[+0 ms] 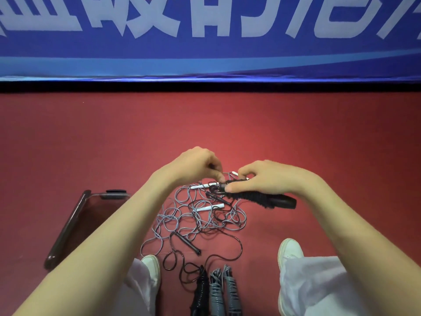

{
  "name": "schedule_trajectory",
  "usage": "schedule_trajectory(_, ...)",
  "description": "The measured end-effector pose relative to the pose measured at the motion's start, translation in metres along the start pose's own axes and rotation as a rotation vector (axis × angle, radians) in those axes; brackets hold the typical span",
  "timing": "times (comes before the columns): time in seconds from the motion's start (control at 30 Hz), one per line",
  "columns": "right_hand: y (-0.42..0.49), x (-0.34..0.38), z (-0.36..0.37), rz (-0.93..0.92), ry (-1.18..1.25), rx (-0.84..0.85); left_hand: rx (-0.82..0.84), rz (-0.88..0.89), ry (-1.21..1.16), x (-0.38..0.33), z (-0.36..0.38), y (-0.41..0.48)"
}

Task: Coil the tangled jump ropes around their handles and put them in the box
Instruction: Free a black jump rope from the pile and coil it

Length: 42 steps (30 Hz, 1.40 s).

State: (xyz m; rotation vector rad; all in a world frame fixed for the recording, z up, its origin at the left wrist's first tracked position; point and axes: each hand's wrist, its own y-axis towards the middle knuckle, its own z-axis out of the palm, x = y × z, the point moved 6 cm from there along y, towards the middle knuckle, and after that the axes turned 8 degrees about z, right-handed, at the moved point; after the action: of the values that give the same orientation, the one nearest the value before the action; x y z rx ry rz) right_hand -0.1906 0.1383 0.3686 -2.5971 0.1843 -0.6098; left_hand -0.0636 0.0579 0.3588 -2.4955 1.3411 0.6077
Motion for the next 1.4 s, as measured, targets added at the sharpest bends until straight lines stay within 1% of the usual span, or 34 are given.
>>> schedule_trajectory(0.07,0.003,0.003,-0.001,0.07,-0.208,-0.152,-0.067,-0.069,0.066,-0.005,0.002,0.004)
schedule_trajectory(0.13,0.002,0.008,-0.005,0.083,-0.34,-0.284,-0.188,-0.113,0.035,-0.009,-0.001,0.006)
schedule_trajectory(0.2,0.002,0.009,-0.012,0.097,-0.372,-0.421,-0.349,-0.133,-0.092,-0.013,-0.006,0.004)
schedule_trajectory(0.27,0.001,0.007,-0.02,0.098,-0.374,-0.563,-0.472,-0.139,-0.249,-0.018,-0.008,0.001)
schedule_trajectory(0.33,0.0,0.005,-0.025,0.084,-0.358,-0.654,-0.552,-0.126,-0.399,-0.021,-0.01,-0.001)
schedule_trajectory(0.4,-0.002,0.004,-0.028,0.061,-0.328,-0.709,-0.635,-0.092,-0.475,-0.024,-0.013,-0.005)
schedule_trajectory(0.5,0.0,-0.001,-0.035,0.045,-0.24,-0.732,-0.721,-0.011,-0.49,-0.031,-0.015,-0.008)
schedule_trajectory(0.63,0.0,-0.015,-0.046,0.055,0.003,-0.743,-0.79,0.069,-0.499,-0.042,-0.013,-0.017)
schedule_trajectory(0.67,0.0,-0.016,-0.047,0.054,0.026,-0.748,-0.807,0.065,-0.538,-0.041,-0.011,-0.018)
schedule_trajectory(0.8,0.001,-0.019,-0.046,0.058,0.074,-0.751,-0.855,-0.035,-0.905,-0.026,-0.007,-0.02)
schedule_trajectory(0.9,0.006,-0.025,-0.044,0.078,0.164,-0.728,-0.849,-0.074,-1.081,-0.023,-0.005,-0.019)
schedule_trajectory(0.93,0.009,-0.027,-0.044,0.085,0.199,-0.721,-0.856,-0.075,-1.093,-0.023,-0.005,-0.019)
schedule_trajectory(1.03,0.015,-0.032,-0.045,0.106,0.281,-0.716,-0.877,-0.101,-1.001,-0.025,-0.004,-0.02)
schedule_trajectory(1.13,0.016,-0.037,-0.046,0.132,0.299,-0.731,-0.871,-0.177,-0.985,-0.016,-0.003,-0.019)
schedule_trajectory(1.23,0.016,-0.04,-0.045,0.143,0.269,-0.729,-0.791,-0.15,-0.999,-0.014,-0.003,-0.014)
schedule_trajectory(1.33,0.017,-0.039,-0.044,0.145,0.244,-0.721,-0.776,-0.075,-1.098,-0.018,-0.006,-0.01)
schedule_trajectory(1.4,0.017,-0.037,-0.042,0.14,0.217,-0.721,-0.82,-0.106,-1.218,-0.016,-0.006,-0.01)
